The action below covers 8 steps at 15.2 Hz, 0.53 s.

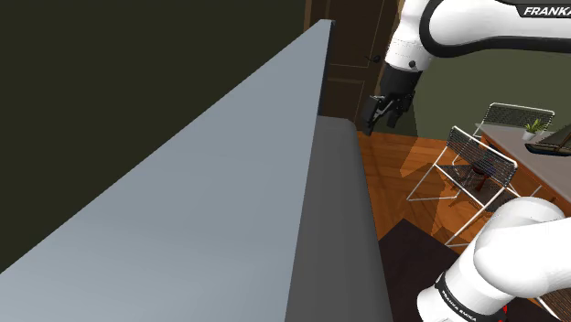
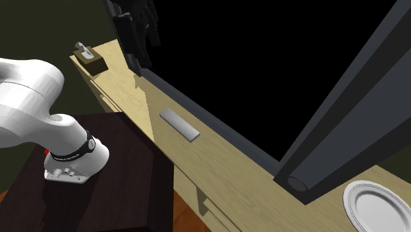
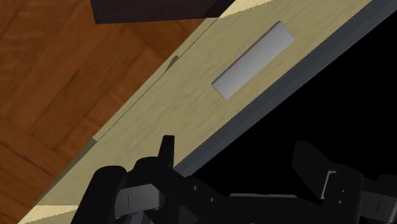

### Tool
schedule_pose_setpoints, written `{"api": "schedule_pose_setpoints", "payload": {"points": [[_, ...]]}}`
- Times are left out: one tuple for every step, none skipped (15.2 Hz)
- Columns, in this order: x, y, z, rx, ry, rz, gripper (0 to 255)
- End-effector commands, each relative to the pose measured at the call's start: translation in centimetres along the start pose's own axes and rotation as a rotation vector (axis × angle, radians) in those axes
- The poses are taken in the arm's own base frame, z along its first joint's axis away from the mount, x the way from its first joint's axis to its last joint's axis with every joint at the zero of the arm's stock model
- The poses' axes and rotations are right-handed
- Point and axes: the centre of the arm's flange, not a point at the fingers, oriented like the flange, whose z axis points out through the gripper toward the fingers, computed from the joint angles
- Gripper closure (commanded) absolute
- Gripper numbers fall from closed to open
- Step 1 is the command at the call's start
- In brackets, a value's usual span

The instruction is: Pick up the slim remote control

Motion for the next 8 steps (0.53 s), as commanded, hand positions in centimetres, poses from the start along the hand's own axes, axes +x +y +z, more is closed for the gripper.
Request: {"api": "schedule_pose_setpoints", "payload": {"points": [[0.0,0.0,0.0,0.0,0.0,0.0,0],[-0.1,-0.4,1.3,-0.001,-0.003,0.02,0],[-0.2,-0.8,2.5,-0.002,-0.007,0.04,0],[-0.3,-1.2,3.8,-0.003,-0.01,0.06,0],[-0.4,-1.6,5.0,-0.004,-0.014,0.08,0],[-0.4,-2.0,6.3,-0.005,-0.017,0.1,0],[-0.5,-2.4,7.5,-0.006,-0.02,0.12,0],[-0.6,-2.8,8.8,-0.008,-0.024,0.141,0]]}}
